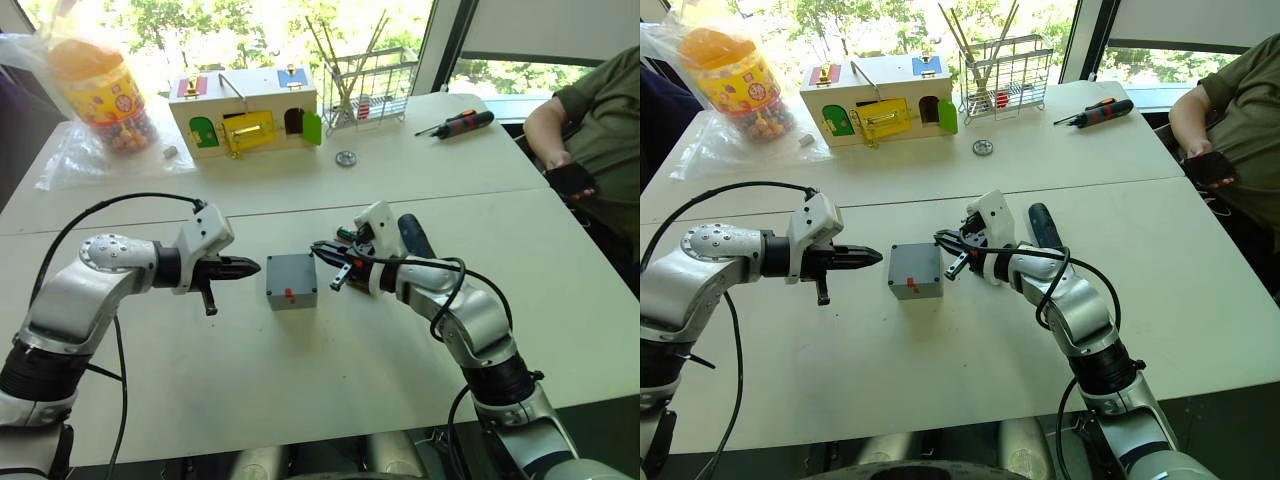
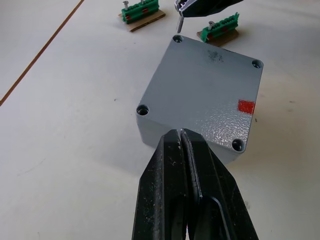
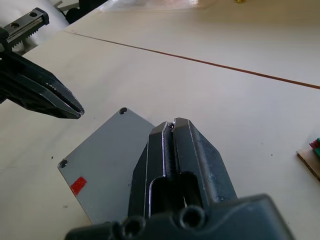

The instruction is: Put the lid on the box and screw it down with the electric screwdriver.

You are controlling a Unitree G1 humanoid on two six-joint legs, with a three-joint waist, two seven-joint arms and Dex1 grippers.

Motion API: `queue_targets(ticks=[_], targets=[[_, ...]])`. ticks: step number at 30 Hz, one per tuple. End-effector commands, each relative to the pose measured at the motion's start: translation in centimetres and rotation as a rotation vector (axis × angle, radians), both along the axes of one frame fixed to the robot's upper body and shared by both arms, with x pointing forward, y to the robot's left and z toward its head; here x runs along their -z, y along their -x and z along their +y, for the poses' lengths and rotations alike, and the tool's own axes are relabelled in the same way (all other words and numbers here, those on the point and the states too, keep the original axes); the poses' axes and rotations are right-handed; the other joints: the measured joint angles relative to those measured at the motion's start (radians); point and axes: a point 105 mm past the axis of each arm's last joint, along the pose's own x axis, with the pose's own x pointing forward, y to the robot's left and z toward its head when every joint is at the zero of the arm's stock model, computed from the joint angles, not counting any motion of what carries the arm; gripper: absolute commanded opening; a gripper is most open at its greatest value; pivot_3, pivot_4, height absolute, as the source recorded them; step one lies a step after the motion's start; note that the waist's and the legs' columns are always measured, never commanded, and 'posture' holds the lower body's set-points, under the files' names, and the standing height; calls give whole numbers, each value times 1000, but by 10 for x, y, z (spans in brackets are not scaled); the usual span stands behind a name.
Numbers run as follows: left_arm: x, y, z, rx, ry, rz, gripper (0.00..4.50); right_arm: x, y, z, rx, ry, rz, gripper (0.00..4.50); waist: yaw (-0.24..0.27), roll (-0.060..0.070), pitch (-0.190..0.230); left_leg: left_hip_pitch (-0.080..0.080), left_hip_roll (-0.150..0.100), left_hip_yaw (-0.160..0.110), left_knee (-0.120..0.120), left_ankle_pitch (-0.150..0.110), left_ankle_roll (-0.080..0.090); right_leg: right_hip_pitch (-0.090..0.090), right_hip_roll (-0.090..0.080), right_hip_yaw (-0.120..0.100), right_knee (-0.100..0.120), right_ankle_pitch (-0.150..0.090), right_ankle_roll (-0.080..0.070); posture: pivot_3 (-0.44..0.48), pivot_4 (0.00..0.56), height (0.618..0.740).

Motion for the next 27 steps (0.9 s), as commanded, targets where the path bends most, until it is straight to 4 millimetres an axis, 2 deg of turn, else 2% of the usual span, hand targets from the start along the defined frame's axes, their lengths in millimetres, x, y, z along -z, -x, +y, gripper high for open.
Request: queue_targets(ticks=[1,12,27], targets=[[-6,1,0,9,-16,-37,0,-12,4,7,-29,-17,-52,43,0,0,0,0,0,0,0,0,0,0,0,0,0,0,0,0,150,740],[-5,0,-1,15,-23,-41,0,-3,3,2,-8,2,-38,43,0,0,0,0,0,0,0,0,0,0,0,0,0,0,0,0,150,740],[-3,-1,-3,21,-23,-42,0,5,-2,6,7,6,-21,43,0,0,0,0,0,0,0,0,0,0,0,0,0,0,0,0,150,740]])
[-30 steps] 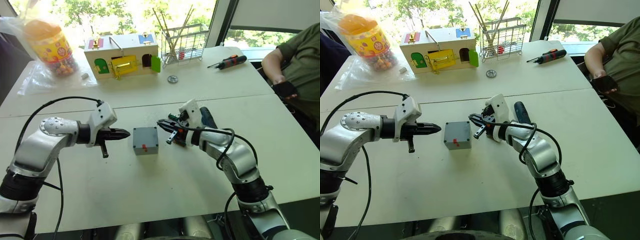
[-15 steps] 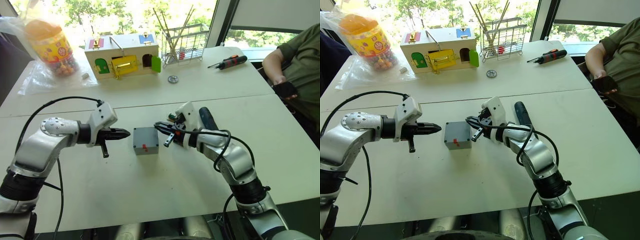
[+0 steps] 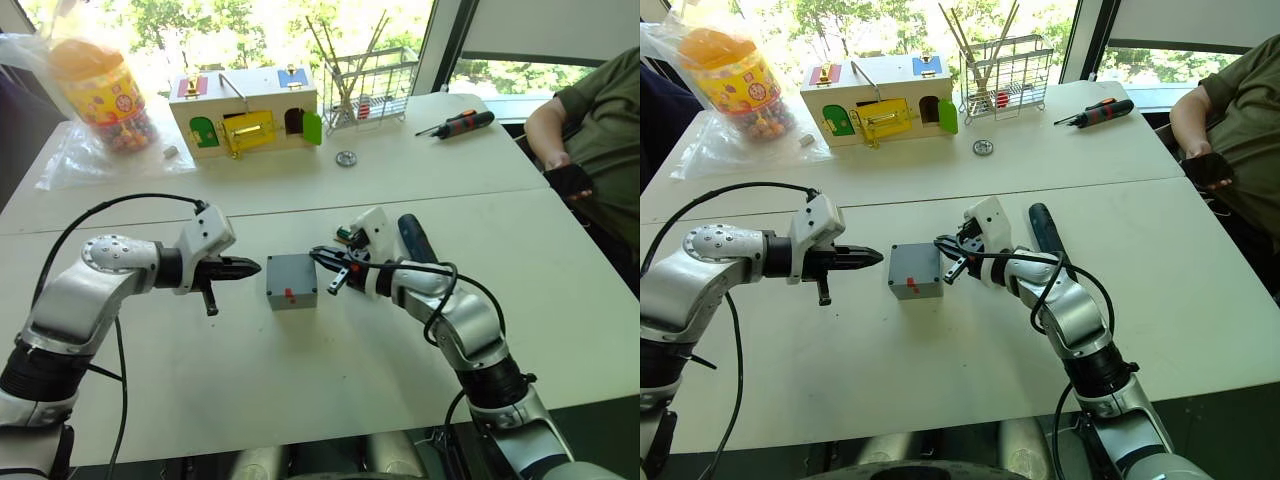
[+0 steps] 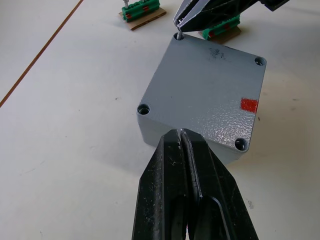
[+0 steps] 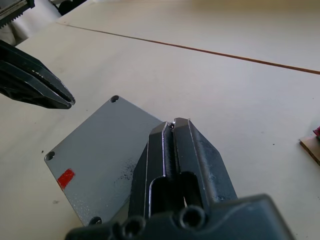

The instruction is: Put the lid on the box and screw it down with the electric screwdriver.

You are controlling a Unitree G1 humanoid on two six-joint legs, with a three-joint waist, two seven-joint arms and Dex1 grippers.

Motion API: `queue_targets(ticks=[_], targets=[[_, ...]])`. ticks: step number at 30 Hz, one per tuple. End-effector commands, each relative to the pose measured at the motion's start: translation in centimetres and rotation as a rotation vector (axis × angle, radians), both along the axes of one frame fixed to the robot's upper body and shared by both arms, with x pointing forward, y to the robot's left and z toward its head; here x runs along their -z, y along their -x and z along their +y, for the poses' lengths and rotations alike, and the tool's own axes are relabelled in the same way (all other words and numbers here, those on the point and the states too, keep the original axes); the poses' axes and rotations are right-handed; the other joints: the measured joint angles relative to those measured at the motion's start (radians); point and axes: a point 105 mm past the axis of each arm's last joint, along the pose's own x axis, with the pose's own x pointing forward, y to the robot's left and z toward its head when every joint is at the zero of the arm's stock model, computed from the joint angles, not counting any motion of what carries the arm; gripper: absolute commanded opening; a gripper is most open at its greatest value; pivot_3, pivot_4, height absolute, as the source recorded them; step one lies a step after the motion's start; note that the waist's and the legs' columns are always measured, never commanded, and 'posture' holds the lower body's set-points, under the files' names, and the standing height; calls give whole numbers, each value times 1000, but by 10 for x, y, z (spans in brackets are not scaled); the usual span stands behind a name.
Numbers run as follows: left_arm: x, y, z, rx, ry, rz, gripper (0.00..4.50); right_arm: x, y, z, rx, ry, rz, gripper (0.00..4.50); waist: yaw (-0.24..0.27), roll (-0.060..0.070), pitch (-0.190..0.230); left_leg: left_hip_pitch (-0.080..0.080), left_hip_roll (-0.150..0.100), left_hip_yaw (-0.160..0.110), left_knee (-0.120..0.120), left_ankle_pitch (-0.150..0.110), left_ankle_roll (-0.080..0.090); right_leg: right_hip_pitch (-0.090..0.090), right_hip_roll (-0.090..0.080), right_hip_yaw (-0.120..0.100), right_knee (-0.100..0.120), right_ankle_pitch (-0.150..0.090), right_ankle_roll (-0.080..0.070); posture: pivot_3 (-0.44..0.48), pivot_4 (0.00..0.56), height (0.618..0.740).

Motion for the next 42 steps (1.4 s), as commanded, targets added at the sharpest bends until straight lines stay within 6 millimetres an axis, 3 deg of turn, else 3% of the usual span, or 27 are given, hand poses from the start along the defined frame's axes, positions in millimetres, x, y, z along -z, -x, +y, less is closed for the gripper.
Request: queue_targets(ticks=[1,4,5,7,12,14,17,20,23,24,28,31,34,42], targets=[[-5,0,-3,18,-10,-34,0,-7,1,7,-19,-20,-35,43,0,0,0,0,0,0,0,0,0,0,0,0,0,0,0,0,150,740],[-6,0,-4,20,-4,-38,0,-8,1,8,-21,-23,-37,43,0,0,0,0,0,0,0,0,0,0,0,0,0,0,0,0,150,740],[-8,0,-4,18,7,-34,0,-9,1,8,-22,-25,-39,284,0,0,0,0,0,0,0,0,0,0,0,0,0,0,0,0,150,740],[-9,0,-4,18,16,-29,0,-9,1,7,-23,-24,-42,875,0,0,0,0,0,0,0,0,0,0,0,0,0,0,0,0,150,740],[-11,-4,-7,16,41,-40,0,-12,1,2,-20,-14,-54,3171,1,0,0,0,0,0,0,0,0,0,0,0,0,0,0,0,150,740],[-18,-6,-13,14,87,-51,0,-20,-1,-3,-7,-17,-75,3171,4,0,0,0,0,0,0,0,0,0,0,0,0,0,0,0,150,740],[-29,-2,-24,53,149,-45,0,-51,-6,-18,59,-84,-129,3171,2,0,0,0,0,0,0,0,0,0,0,0,0,0,0,0,150,740],[-39,1,-36,113,169,-53,0,-87,-5,-47,107,-116,-132,3171,3,0,0,0,0,0,1,0,0,0,0,0,0,0,0,0,150,740],[-41,9,-47,194,142,-58,0,-100,-2,-75,139,-45,-92,3171,4,0,0,0,0,0,0,0,0,1,0,0,0,0,0,0,150,740],[-42,15,-52,241,126,-63,0,-101,-2,-92,171,26,-59,3488,4,0,0,0,0,0,0,0,0,1,-1,0,-1,0,0,0,150,740],[-39,29,-61,381,34,-90,0,-81,7,-147,300,262,264,4446,5,3,2,-1,-1,1,0,0,1,1,-3,0,-1,0,0,0,150,740],[-33,35,-65,457,-39,-127,0,-61,23,-176,321,403,496,4446,5,4,2,0,0,2,-1,-2,4,1,-4,0,-3,0,0,0,150,740],[-31,36,-70,484,-58,-155,0,-48,26,-180,310,359,684,4446,-4,3,3,0,1,4,-1,-3,5,1,-4,1,-3,0,0,0,150,740],[-20,41,-77,476,-42,-153,0,-34,10,-171,294,306,865,4446,5,3,5,-1,0,5,0,-2,3,1,-4,1,-3,0,0,0,150,740]])
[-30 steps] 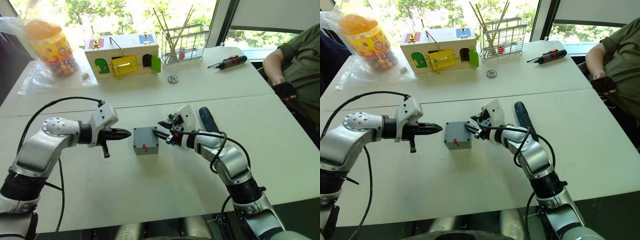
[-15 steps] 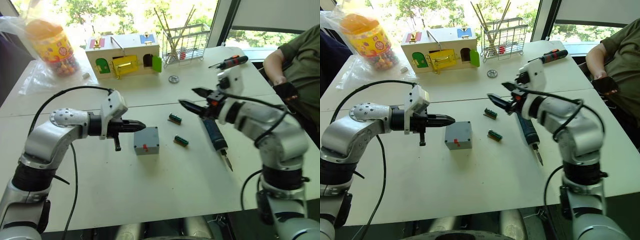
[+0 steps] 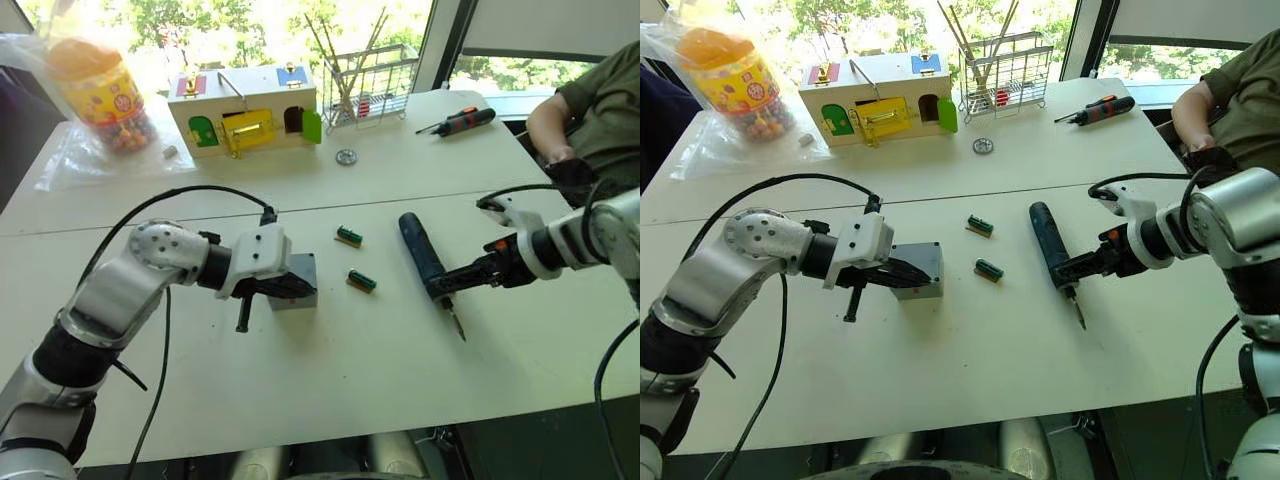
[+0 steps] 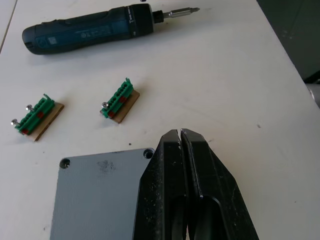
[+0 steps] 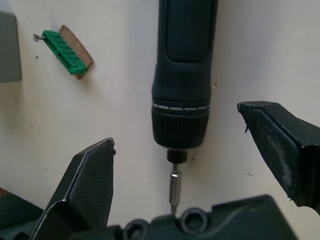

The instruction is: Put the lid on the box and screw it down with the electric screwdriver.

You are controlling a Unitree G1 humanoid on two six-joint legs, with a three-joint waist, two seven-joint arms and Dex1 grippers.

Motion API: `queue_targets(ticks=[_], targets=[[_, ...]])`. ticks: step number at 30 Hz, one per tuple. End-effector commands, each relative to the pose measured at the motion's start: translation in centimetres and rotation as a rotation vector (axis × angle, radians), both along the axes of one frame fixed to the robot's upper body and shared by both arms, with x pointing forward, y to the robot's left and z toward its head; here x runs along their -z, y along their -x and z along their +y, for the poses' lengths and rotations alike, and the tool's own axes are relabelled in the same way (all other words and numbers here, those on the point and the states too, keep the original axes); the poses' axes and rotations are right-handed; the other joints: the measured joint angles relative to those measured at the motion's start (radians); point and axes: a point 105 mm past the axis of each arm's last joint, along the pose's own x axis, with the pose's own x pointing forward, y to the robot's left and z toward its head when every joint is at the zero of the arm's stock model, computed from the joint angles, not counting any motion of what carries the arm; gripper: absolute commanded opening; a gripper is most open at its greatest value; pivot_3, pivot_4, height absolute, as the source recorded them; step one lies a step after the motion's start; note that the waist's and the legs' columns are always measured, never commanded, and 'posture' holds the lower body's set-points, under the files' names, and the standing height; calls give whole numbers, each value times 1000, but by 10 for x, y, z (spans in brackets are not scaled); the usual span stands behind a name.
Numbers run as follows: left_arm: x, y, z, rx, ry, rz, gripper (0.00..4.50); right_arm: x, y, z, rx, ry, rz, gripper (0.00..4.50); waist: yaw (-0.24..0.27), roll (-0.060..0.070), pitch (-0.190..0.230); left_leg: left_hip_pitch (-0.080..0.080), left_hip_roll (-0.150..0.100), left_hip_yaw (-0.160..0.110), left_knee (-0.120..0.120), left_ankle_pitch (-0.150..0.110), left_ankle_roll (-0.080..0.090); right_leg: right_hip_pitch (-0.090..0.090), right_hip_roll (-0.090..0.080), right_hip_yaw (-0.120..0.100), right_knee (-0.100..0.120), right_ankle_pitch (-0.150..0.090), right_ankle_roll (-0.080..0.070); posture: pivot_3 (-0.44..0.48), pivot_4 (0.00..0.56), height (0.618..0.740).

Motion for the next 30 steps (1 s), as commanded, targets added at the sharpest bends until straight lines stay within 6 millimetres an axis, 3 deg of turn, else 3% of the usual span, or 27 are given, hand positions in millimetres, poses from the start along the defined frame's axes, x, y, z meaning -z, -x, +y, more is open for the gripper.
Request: queue_targets(ticks=[1,9,14,18,21,23,30], targets=[[-3,5,-6,17,13,-35,0,-1,-7,6,6,-10,24,4446,2,-1,0,0,0,0,0,0,0,0,0,0,0,0,0,0,150,740],[6,3,-9,-36,40,-35,0,32,-24,12,57,133,130,4446,0,-1,1,0,0,-1,1,0,0,0,0,0,1,0,0,0,150,740],[11,1,-12,-56,53,-38,0,51,-16,25,-75,246,161,4446,0,-2,0,0,0,-1,2,0,-1,0,0,-1,1,0,0,0,150,740],[12,-1,-16,-75,71,-45,0,67,-3,20,-153,316,202,3353,3,-7,-3,0,0,-3,3,0,-1,2,0,-2,1,0,0,0,150,740],[15,-1,-17,-93,77,-45,0,72,-4,14,-158,342,207,2300,3,-8,-3,0,0,-3,3,0,-1,2,0,-2,0,0,0,0,150,740],[17,-1,-17,-101,78,-43,0,72,-6,11,-159,352,203,1836,2,-8,-4,0,0,-3,2,0,-1,2,0,-2,0,0,0,0,150,740],[18,-10,-12,-143,75,-54,0,72,-8,-17,-130,341,202,1832,13,-11,-6,2,-1,-5,4,0,0,7,0,-3,-1,0,0,0,150,740]])
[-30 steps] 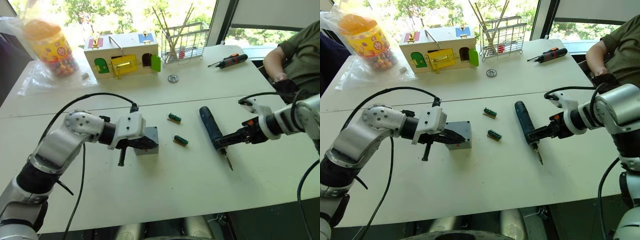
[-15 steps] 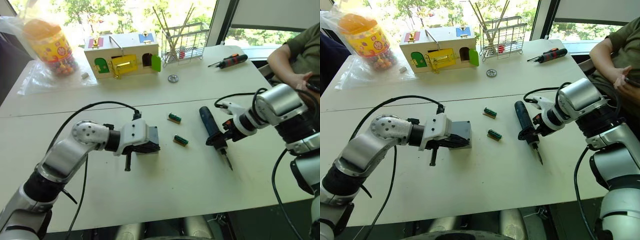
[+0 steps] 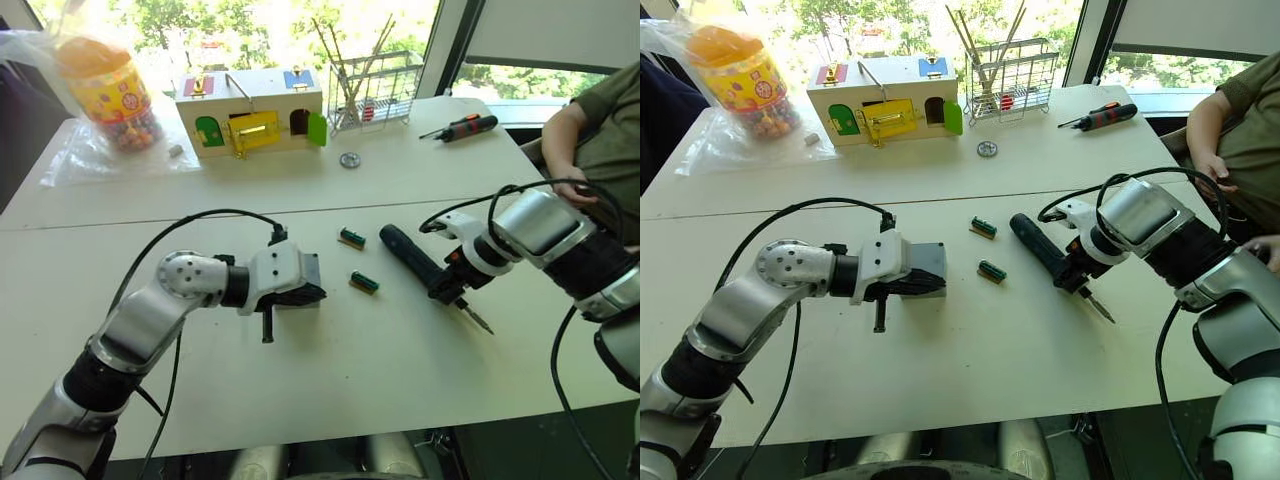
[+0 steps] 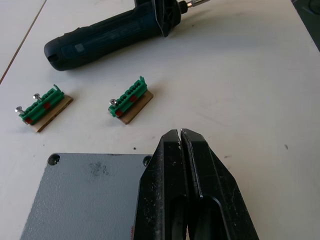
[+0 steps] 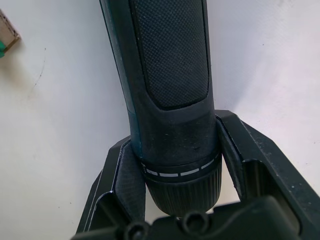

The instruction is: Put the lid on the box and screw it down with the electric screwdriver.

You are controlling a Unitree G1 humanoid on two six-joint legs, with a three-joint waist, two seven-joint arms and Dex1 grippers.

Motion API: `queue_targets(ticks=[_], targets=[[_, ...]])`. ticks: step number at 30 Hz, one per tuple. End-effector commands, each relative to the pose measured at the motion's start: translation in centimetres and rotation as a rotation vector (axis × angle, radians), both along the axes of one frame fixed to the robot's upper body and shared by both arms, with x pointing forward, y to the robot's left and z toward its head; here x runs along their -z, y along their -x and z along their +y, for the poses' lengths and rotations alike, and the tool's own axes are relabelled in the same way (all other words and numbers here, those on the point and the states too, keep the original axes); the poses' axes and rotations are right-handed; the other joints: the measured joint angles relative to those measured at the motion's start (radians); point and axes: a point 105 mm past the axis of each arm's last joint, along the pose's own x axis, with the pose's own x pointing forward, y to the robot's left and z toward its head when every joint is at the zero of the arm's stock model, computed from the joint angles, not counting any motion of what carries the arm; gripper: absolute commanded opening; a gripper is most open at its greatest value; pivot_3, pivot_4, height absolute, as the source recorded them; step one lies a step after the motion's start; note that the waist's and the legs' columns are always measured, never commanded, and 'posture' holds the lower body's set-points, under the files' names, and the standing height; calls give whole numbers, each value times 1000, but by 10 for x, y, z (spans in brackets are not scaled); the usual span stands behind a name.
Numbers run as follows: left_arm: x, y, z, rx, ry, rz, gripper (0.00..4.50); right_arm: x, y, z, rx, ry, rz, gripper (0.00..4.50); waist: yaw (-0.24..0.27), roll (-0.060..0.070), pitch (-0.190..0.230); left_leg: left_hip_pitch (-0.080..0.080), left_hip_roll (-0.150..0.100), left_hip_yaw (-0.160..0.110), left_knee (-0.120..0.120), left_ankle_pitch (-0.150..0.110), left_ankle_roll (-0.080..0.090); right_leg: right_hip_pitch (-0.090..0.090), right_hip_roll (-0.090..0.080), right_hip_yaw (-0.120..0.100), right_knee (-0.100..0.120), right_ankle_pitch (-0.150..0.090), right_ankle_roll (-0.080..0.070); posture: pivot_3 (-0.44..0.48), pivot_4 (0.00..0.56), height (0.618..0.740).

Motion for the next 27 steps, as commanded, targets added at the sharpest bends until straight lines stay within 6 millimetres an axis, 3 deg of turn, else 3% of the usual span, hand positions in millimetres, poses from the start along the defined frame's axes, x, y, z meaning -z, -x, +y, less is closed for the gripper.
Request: queue_targets(ticks=[1,5,10,14,17,19,22,27], targets=[[-5,-8,7,-33,-5,-35,0,19,8,-22,57,22,68,1832,7,0,0,0,0,0,0,0,0,1,0,0,0,0,0,0,150,740],[-8,-17,23,-80,-4,-22,0,-20,-18,-14,86,-105,-92,1832,14,1,1,1,0,0,1,-1,1,1,0,0,-1,1,-1,0,150,740],[-25,-24,39,-106,49,16,0,-98,-44,-5,232,-382,-335,1832,13,13,9,-5,0,3,1,1,-2,-9,0,2,2,1,-1,0,150,740],[-38,-29,48,-116,84,43,0,-143,-46,4,296,-663,-510,1832,10,14,10,-15,1,2,-3,3,-4,-22,1,1,5,1,-1,0,150,740],[-44,-31,53,-123,96,71,0,-187,-43,16,252,-949,-864,1832,1,13,10,-19,1,2,-3,3,-5,-25,1,0,5,1,-2,0,150,740],[-44,-32,57,-130,77,84,0,-213,-29,25,224,-1143,-1133,1832,-12,13,10,-19,1,2,-1,4,-6,-25,0,0,7,1,-1,0,150,740],[-42,-33,59,-135,50,102,0,-213,-13,48,223,-1263,-1229,1832,-18,14,10,-19,1,3,1,4,-7,-26,0,1,12,1,-1,0,150,740],[-31,-37,55,-158,22,114,0,-199,13,107,112,-1481,-1160,1832,-29,14,10,-18,0,2,1,5,-7,-28,1,1,21,1,-1,0,150,740]])
